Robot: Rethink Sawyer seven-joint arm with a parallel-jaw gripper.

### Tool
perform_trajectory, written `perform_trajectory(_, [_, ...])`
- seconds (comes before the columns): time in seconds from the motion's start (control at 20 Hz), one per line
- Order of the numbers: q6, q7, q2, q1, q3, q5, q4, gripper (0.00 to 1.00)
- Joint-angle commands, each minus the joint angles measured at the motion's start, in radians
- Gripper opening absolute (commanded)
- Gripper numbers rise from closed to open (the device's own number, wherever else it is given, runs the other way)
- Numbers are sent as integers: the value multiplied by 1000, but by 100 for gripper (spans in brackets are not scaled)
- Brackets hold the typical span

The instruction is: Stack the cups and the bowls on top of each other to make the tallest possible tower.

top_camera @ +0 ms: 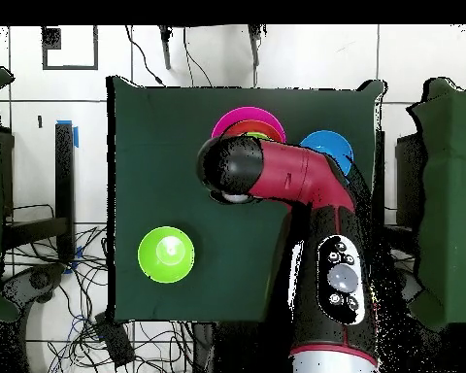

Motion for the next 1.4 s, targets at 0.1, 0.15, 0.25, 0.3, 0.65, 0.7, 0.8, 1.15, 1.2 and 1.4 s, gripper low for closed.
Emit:
perform_trajectory(0.1, [-55,116,-39,47,77,35,178,100])
perform_trajectory(0.15, [-57,114,-48,48,76,38,189,100])
perform_trajectory(0.25, [-72,112,-68,51,72,41,223,100])
perform_trajectory(0.3, [-78,112,-76,53,69,40,236,100])
perform_trajectory(0.65, [-188,164,-91,76,75,73,349,100])
perform_trajectory(0.7, [-199,176,-92,86,70,76,356,100])
perform_trajectory(0.8, [-219,195,-93,103,63,84,368,100])
perform_trajectory(1.15, [-320,243,-47,146,52,112,400,100])
perform_trajectory(1.2, [-337,252,-37,152,52,116,403,100])
perform_trajectory(1.4, [-373,272,-11,172,34,119,400,100])
